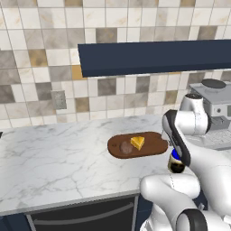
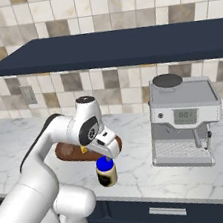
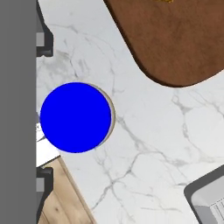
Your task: Retrieve the reheated potato from the microwave, then place the potato, cheese, and condiment on the cutting board.
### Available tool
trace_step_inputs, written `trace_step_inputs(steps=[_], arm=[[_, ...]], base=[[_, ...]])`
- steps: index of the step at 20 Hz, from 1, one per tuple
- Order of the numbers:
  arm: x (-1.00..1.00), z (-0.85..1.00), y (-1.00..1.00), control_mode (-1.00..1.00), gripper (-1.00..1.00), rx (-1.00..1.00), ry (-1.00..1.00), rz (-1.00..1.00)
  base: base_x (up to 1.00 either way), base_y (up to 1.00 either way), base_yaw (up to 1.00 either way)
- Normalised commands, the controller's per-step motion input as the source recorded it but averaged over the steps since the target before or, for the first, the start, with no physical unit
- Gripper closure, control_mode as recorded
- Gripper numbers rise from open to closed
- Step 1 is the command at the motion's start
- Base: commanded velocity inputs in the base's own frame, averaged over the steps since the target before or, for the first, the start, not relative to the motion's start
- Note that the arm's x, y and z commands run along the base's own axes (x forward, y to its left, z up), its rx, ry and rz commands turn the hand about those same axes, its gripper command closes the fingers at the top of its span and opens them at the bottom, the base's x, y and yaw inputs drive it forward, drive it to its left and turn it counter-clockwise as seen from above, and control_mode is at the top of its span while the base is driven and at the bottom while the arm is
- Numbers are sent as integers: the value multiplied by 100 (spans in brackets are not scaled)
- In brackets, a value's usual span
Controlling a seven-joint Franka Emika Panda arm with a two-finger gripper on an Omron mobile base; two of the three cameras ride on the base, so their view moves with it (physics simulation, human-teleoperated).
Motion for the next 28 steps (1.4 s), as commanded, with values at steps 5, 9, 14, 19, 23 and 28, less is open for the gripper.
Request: trace_step_inputs(steps=[5, 9, 14, 19, 23, 28], arm=[[-9, -5, -9, -100, -100, 0, 0, 0], [-1, -10, -1, -100, -100, 0, 0, 0], [9, -14, 0, -100, -100, 0, 1, 0], [5, -14, -5, -100, -100, 0, 2, 0], [1, -12, -7, -100, -100, 0, 2, 0], [0, -12, -2, -100, -100, 0, 0, 0]], base=[[0, 0, 0], [0, 0, 0], [0, 0, 0], [0, 0, 0], [0, 0, 0], [0, 0, 0]])
